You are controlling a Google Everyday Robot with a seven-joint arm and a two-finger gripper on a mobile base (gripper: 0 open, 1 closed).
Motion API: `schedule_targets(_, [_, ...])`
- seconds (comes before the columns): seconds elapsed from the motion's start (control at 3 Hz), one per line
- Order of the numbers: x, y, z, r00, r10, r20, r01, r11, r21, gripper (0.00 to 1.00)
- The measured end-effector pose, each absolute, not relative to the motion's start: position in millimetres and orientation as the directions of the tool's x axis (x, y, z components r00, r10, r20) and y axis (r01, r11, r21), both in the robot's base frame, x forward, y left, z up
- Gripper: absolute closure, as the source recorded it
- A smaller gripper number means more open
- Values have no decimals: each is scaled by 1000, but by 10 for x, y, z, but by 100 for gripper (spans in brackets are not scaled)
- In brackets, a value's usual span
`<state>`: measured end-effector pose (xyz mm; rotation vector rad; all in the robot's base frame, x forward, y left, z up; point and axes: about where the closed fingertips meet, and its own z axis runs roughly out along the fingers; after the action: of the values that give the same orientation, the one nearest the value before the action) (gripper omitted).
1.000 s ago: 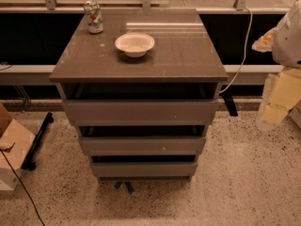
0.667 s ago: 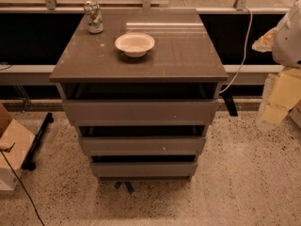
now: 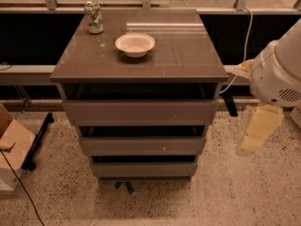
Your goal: Open bottom drawer
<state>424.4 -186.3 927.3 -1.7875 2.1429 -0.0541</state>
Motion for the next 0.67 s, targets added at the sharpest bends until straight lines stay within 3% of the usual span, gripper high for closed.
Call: schedule_targets(0.67, [4358,-1379,8313,-57,-929,-366,-951,162,-264,0])
